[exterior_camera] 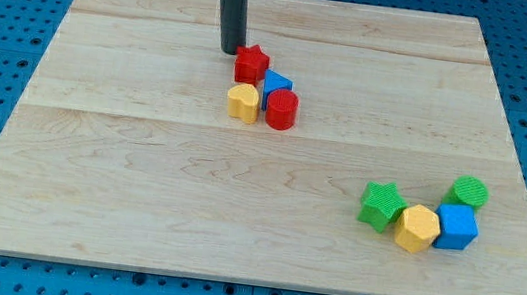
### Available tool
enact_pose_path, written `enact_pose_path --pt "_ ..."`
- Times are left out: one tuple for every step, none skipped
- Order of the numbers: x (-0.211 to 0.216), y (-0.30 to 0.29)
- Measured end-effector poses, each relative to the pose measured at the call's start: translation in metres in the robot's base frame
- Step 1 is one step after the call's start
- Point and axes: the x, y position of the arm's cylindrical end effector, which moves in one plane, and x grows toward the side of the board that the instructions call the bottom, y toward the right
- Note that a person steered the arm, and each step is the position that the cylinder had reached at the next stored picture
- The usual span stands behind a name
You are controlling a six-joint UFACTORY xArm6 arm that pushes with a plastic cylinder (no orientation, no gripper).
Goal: Slide red star slightly left and down
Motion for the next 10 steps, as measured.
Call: enact_pose_path --pt "-0.039 0.007" --pt "-0.055 0.032" --pt "-0.037 0.025" --pt "-0.026 0.024" --pt "-0.011 0.024" --pt "-0.010 0.021" --pt "-0.002 0.017" --pt "0.012 0.010" --pt "0.018 -0.003" --pt "0.035 -0.002"
